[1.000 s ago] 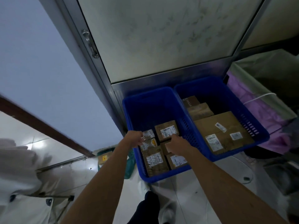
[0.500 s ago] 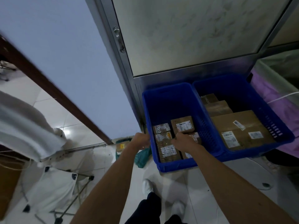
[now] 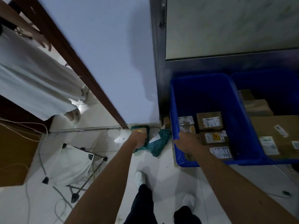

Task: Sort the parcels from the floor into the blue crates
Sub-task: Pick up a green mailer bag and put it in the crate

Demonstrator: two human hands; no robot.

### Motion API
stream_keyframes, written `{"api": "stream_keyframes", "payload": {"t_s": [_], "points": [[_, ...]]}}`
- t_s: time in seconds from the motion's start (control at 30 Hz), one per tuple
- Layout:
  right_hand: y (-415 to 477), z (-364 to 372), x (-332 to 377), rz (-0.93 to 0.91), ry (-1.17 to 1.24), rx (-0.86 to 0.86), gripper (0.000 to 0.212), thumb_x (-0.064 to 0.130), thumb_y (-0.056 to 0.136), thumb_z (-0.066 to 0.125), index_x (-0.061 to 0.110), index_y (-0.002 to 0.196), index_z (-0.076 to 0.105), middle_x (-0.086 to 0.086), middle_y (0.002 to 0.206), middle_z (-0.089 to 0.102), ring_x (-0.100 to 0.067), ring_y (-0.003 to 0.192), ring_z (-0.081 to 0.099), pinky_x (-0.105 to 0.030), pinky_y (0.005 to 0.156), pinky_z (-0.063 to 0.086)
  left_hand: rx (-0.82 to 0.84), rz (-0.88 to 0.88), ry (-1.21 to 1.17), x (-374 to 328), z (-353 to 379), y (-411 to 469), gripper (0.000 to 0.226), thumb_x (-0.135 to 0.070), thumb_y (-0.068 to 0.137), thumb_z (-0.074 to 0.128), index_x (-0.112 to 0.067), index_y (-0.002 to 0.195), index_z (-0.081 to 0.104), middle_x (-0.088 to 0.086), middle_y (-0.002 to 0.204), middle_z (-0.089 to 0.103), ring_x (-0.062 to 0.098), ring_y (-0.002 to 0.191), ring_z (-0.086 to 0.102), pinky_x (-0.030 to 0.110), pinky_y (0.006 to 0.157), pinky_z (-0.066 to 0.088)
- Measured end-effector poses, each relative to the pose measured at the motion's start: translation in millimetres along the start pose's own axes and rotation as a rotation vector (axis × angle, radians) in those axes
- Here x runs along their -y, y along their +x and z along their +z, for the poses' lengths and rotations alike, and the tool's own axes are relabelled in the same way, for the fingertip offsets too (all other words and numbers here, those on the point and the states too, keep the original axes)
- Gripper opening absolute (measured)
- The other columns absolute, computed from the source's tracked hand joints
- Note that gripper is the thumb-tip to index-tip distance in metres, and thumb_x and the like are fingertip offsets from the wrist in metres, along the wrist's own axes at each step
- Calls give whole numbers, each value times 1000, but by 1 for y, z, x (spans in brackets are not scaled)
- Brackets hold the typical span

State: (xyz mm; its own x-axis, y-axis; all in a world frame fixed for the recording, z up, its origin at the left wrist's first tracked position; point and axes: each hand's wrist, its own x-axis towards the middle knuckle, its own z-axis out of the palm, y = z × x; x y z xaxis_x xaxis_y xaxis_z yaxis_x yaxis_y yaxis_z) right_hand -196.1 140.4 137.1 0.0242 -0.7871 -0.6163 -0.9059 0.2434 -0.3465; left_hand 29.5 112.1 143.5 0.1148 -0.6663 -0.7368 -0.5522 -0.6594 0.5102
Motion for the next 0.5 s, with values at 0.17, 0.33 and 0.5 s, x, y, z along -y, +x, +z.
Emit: {"api": "stream_keyframes", "payload": {"t_s": [0.17,0.33,0.5], "points": [[42,55,30,77,-29,81,17,26,102,45,11,93,45,1,75,43,-28,88,56,-31,74,37,79,-6,26,37,-32,63,25,-16,99,55,-7,119,65,7,106,55,21,96,53,36,94,50],[103,122,44,157,-2,201,26,35,99,44,11,100,52,-9,101,58,-29,93,58,-34,71,42,165,-16,-27,80,-55,126,12,-20,99,55,-15,105,64,8,109,60,23,99,55,39,97,47],[180,194,34,236,11,272,39,39,99,44,9,120,57,-12,117,61,-28,101,58,-35,79,47,217,-8,37,131,-40,208,32,-20,99,55,-11,129,63,7,120,58,23,110,53,34,97,44]]}}
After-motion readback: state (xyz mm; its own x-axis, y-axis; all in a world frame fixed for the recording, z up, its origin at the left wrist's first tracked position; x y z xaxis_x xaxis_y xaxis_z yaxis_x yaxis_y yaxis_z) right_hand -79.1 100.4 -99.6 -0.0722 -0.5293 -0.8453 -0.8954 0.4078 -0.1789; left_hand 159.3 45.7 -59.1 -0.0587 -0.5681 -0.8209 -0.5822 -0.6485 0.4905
